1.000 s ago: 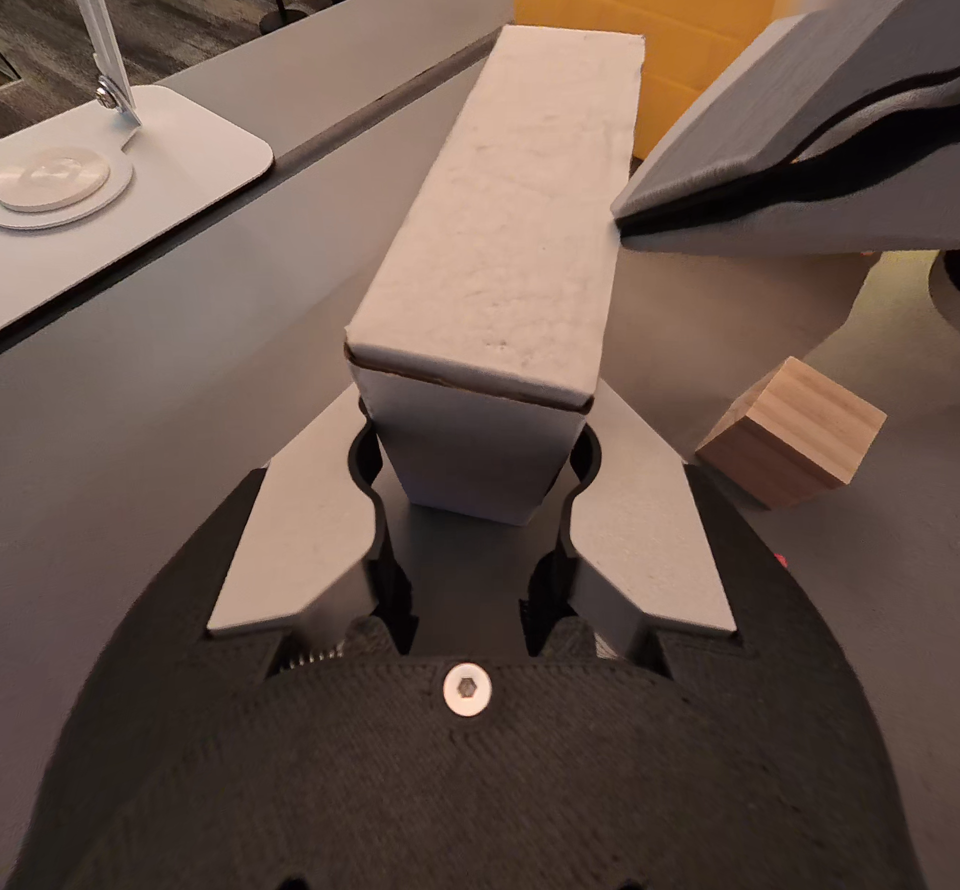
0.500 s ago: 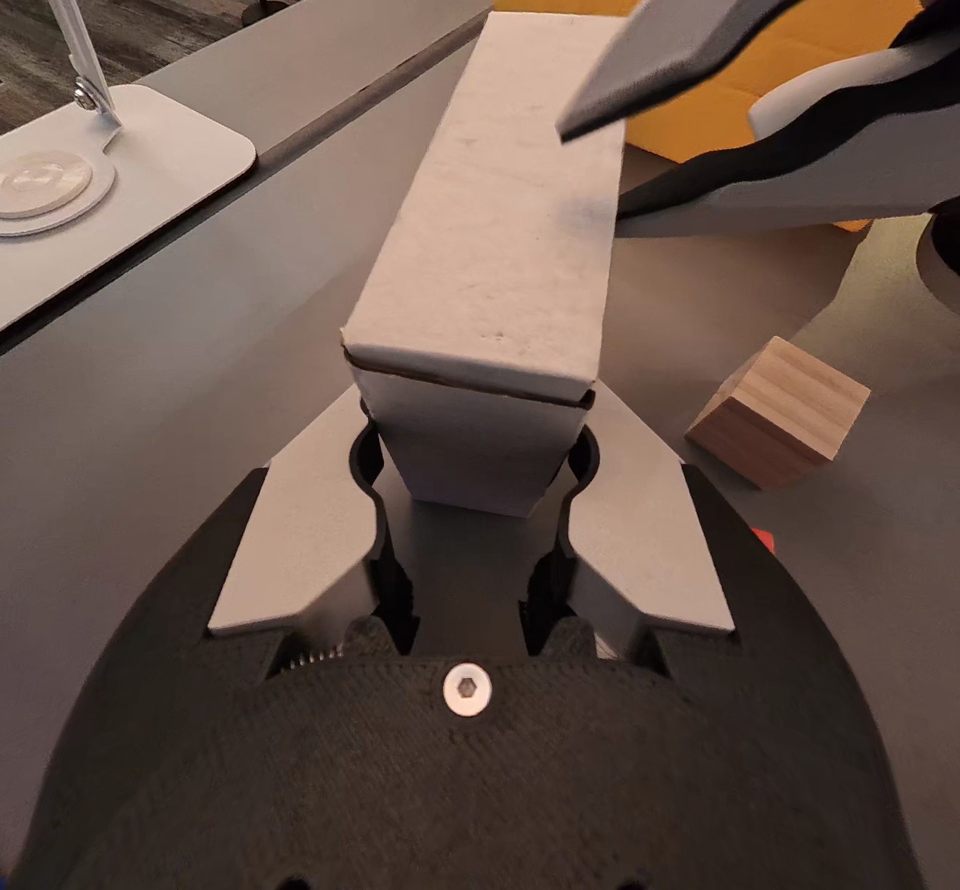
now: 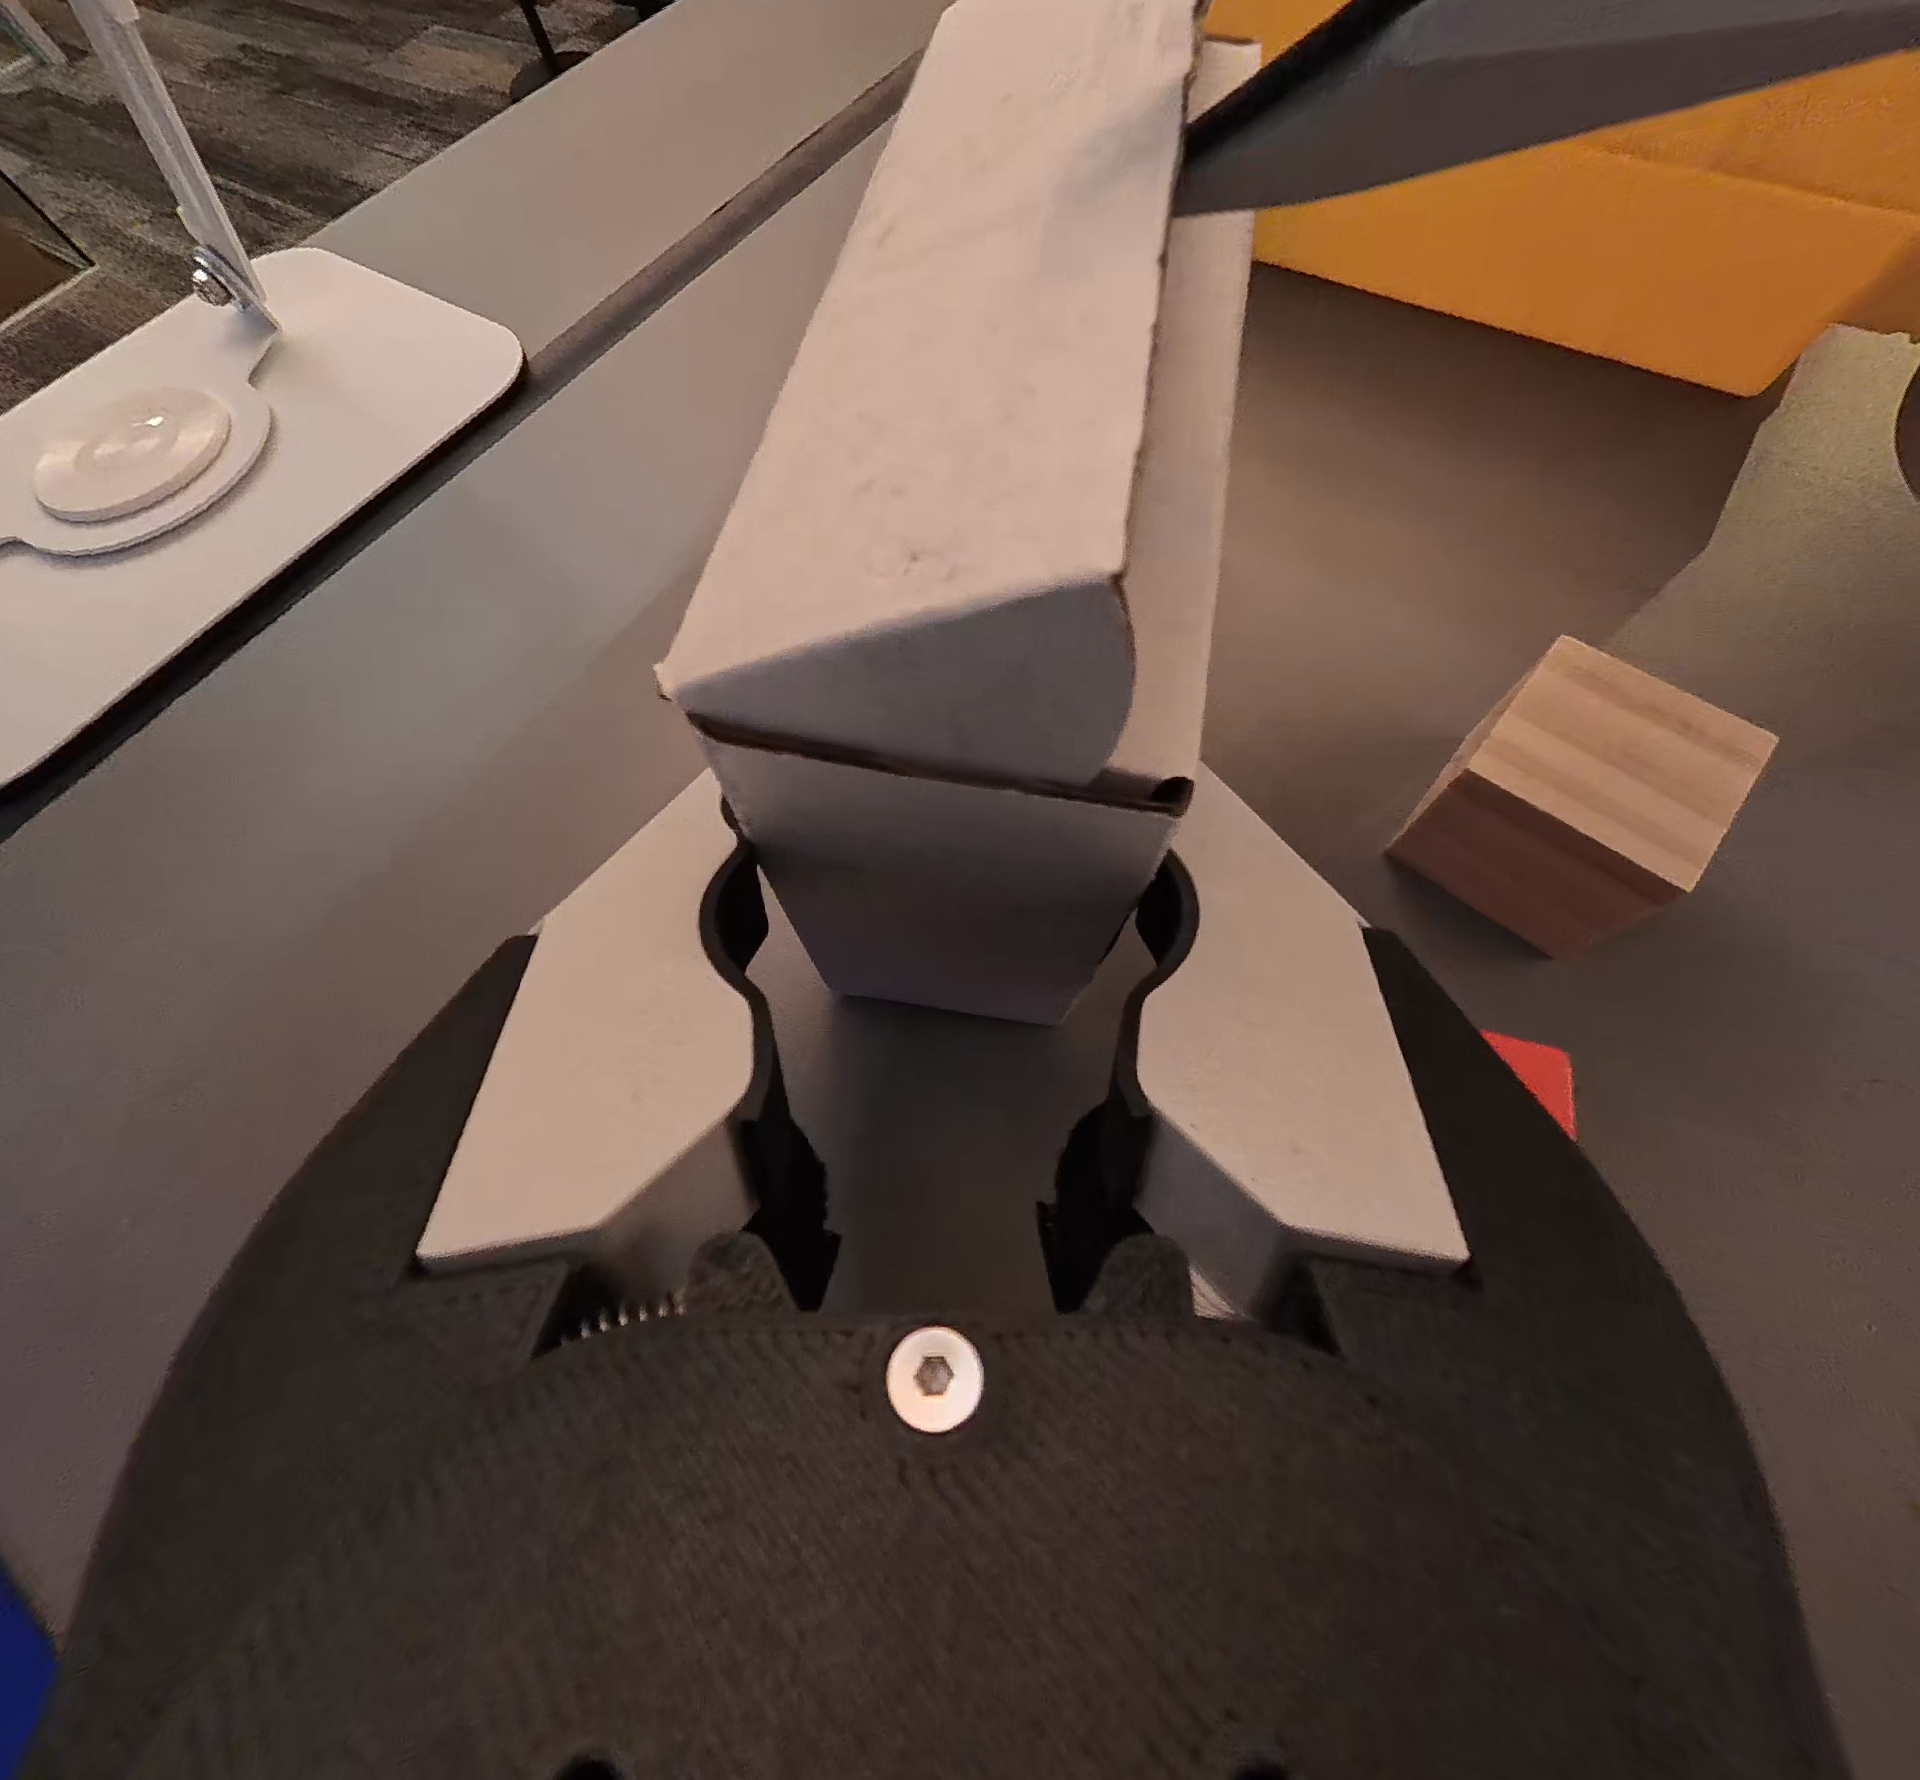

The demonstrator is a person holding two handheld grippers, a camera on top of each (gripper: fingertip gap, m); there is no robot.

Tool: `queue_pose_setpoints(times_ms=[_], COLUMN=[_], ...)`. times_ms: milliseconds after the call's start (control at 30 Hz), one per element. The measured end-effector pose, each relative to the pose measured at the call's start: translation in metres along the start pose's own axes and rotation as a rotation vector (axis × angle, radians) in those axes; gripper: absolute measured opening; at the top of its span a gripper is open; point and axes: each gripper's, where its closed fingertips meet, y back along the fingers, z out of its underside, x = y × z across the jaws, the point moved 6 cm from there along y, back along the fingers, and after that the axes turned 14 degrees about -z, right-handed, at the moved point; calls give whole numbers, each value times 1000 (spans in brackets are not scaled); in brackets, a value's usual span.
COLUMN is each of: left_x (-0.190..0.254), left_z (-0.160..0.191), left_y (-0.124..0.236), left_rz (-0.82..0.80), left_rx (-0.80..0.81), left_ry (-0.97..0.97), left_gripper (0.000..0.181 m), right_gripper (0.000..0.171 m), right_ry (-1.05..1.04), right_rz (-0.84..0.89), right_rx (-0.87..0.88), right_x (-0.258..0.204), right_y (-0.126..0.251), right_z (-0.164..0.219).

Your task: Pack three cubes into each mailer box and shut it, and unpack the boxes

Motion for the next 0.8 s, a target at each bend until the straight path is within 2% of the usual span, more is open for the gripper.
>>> queue_pose_setpoints(times_ms=[33,200,300,400,533,667,767,800], left_x=[1,6,9,10,14,20,22,22], left_z=[0,0,-1,0,1,3,5,5], left_y=[1,5,7,8,10,11,10,10], left_rz=[-3,-36,-57,-69,-109,-172,-203,-201], left_rx=[3,29,45,60,91,123,132,133], left_ry=[-14,-125,-188,-252,-392,-561,-612,-611], left_gripper=[72,72,72,72,72,72,72,72], right_gripper=[26,26,9,9,3,5,20,16], right_ry=[7,-56,-87,-102,-154,-214,-115,-92], right_rz=[-8,-81,-177,-211,-218,-231,-208,-213], right_rx=[-30,-110,-115,-142,-87,-62,-101,-121], right_x=[1,3,-5,-7,-2,1,-6,-9], right_y=[2,17,21,26,40,49,44,40], right_z=[6,30,28,24,18,14,5,2])
